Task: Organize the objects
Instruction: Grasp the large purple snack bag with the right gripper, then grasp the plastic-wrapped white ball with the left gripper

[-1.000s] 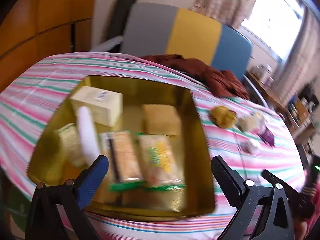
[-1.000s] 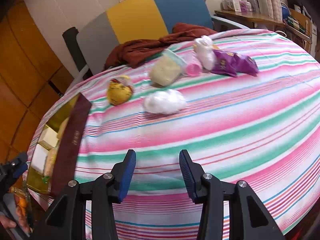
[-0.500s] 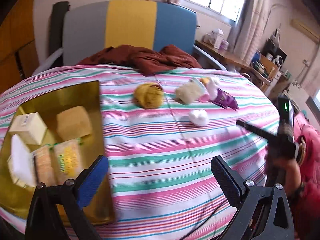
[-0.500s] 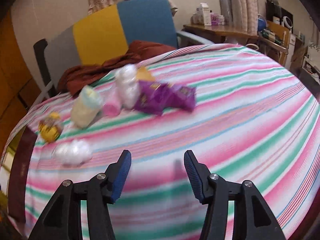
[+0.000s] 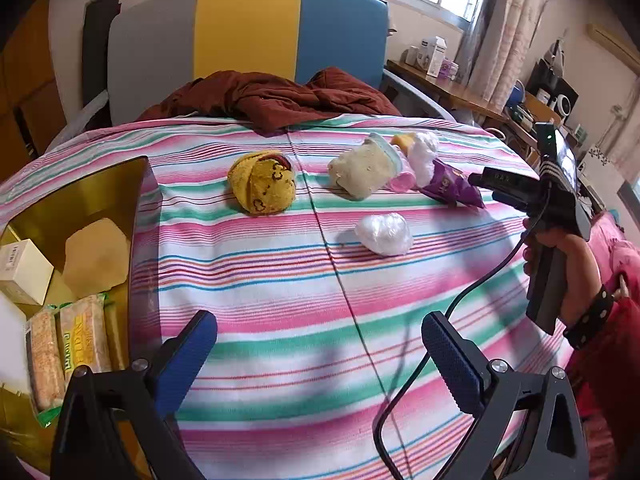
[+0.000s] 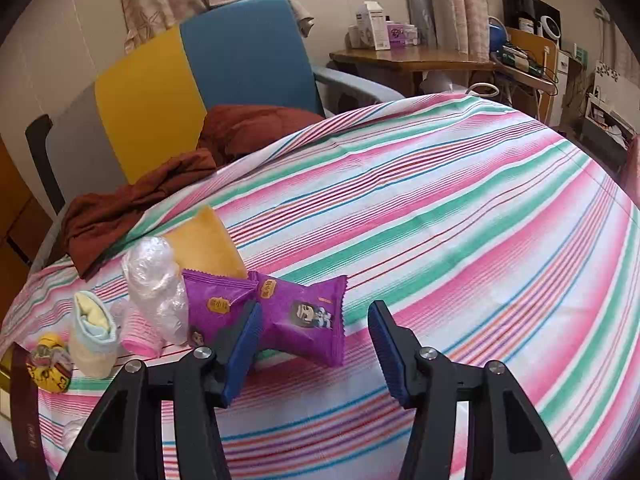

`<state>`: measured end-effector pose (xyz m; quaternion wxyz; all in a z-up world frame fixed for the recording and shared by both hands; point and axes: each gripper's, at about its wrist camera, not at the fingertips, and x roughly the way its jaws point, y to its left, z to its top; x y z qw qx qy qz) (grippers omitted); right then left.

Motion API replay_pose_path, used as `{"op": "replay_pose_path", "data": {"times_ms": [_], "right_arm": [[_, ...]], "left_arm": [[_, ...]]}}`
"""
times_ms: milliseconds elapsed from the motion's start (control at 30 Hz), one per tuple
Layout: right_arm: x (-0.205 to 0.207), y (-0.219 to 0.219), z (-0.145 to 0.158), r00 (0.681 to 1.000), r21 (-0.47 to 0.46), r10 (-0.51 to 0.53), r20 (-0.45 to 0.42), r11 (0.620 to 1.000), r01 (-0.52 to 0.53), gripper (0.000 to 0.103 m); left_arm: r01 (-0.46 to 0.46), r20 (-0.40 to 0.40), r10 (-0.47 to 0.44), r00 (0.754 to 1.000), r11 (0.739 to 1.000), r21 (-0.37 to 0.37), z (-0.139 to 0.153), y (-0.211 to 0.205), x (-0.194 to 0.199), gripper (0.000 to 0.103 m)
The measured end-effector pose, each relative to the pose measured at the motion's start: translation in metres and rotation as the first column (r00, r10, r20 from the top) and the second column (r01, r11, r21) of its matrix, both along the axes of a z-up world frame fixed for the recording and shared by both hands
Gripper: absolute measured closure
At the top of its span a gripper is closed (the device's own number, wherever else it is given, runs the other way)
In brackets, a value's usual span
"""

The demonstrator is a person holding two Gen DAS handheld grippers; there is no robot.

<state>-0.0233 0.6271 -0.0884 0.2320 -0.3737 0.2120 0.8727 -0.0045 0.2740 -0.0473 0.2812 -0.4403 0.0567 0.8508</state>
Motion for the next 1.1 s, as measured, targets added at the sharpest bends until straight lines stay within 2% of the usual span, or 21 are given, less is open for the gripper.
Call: {"op": "replay_pose_path", "data": {"times_ms": [167,233,300,567,700,867,900,967,1000,1067,1100], "right_arm": [[-0.014,0.0,-0.016,1.0,-0.016,0.02,0.016,1.0,-0.02,0.048],[-0.014,-0.001,-0.018,1.0,-0.004,0.016,0.022,1.0,-0.016,0.052],[-0.011,-0.002,-0.016,1.0,-0.002,0.02,0.0,1.0,-0.02,0.056],[0.021,0.0,-0.015,0.999,-0.014,-0.031,-0.029,0.999,0.03,0.057],[0.034,-0.006,-0.012,0.998,0.013,-0.055,-0.038,0.998,0.056,0.057],[0.039,-0.021,-0.005,0.997,0.097,-0.053,-0.049,0.994,0.057,0.057],[0.038,-0.024,-0.004,0.998,0.113,-0.05,-0.048,0.992,0.055,0.057],[0.034,-0.028,-0.004,0.999,0.136,-0.039,-0.038,0.99,0.044,0.057],[0.032,-0.028,-0.005,0.999,0.14,-0.036,-0.034,0.989,0.04,0.057],[0.032,-0.028,-0.006,0.999,0.141,-0.036,-0.031,0.989,0.04,0.057],[0.032,-0.027,-0.006,0.999,0.138,-0.039,-0.03,0.989,0.043,0.057]], "left_arm": [[0.0,-0.015,0.0,1.0,1.0,-0.019,-0.005,0.015,-0.008,0.0],[0.015,-0.018,-0.015,1.0,1.0,-0.013,-0.007,0.024,-0.012,0.0],[0.021,-0.031,-0.022,0.999,1.0,-0.009,-0.006,0.032,-0.014,0.0],[0.049,-0.028,-0.05,0.998,0.998,-0.027,-0.021,0.072,-0.036,0.0],[0.047,-0.01,-0.048,0.999,0.998,-0.038,-0.032,0.092,-0.049,0.0],[0.046,-0.011,-0.046,0.999,0.998,-0.048,-0.044,0.112,-0.06,0.0],[0.052,-0.026,-0.053,0.998,0.998,-0.046,-0.046,0.115,-0.06,0.003],[0.073,-0.052,-0.075,0.996,0.996,-0.043,-0.049,0.118,-0.058,0.017],[0.091,-0.04,-0.093,0.995,0.995,-0.048,-0.053,0.12,-0.058,0.031],[0.09,-0.046,-0.092,0.995,0.995,-0.042,-0.054,0.118,-0.058,0.036],[0.093,-0.048,-0.094,0.994,0.995,-0.022,-0.053,0.116,-0.057,0.044]]}}
